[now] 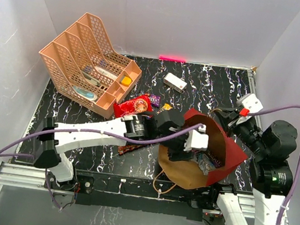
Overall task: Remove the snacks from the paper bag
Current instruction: Take out the snack from the paper bag.
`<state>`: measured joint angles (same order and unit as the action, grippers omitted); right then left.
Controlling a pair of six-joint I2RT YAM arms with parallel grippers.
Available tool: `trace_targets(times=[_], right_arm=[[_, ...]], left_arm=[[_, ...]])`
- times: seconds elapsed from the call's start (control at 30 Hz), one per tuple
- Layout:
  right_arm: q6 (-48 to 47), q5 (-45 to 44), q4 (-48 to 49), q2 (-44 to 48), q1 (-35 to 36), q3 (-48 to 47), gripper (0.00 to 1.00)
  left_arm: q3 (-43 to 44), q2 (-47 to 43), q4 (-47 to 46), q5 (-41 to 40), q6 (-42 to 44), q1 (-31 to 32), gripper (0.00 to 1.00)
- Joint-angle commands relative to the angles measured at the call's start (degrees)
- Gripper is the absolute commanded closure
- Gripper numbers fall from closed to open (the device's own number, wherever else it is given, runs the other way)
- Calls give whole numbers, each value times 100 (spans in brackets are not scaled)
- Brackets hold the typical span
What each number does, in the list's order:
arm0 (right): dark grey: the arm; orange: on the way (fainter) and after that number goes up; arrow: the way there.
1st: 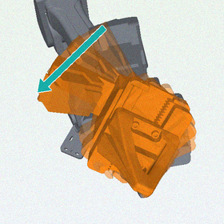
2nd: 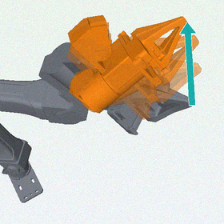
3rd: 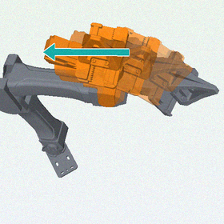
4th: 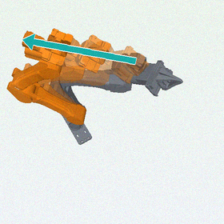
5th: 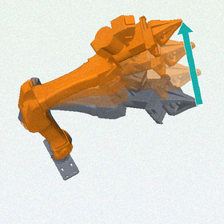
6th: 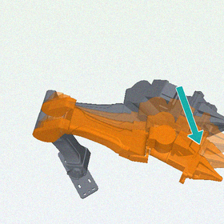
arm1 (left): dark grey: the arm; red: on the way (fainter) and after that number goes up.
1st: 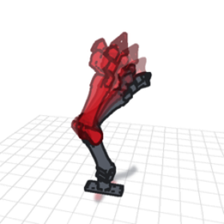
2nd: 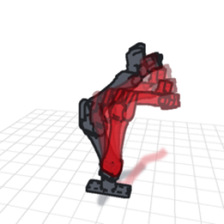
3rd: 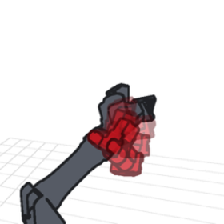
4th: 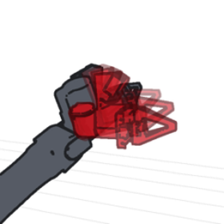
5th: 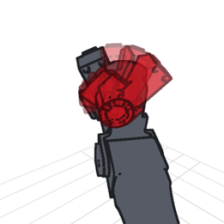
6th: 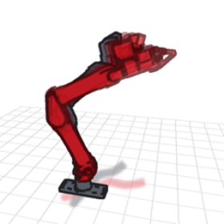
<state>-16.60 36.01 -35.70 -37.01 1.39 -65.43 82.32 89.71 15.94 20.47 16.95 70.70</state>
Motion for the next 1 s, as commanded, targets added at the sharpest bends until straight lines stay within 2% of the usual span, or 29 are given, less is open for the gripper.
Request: trace_targets(times=[0.0, 0.17, 0.3, 0.53, 0.77, 0.97], right_arm=[[-111, 754, 697, 231, -7, 187, 92], [-27, 909, 731, 168, -3, 281, 92], [-38, 879, 649, 107, -6, 217, 92], [-76, 838, 626, 94, -5, 134, 92], [-114, 843, 588, 41, -4, -14, 92], [-129, 849, 581, 54, -2, -45, 92]], left_arm=[[-75, 182, -44, -651, 464, 304, 49], [-600, 356, -794, -1371, 669, 725, 53], [-1036, 429, -1498, -1919, 1059, 995, 52], [-898, 946, -1412, -1735, 1781, 977, 51], [-929, 1242, -1729, -1074, 1837, 592, 55], [-758, 1726, -1752, -1195, 2085, 381, 54]])
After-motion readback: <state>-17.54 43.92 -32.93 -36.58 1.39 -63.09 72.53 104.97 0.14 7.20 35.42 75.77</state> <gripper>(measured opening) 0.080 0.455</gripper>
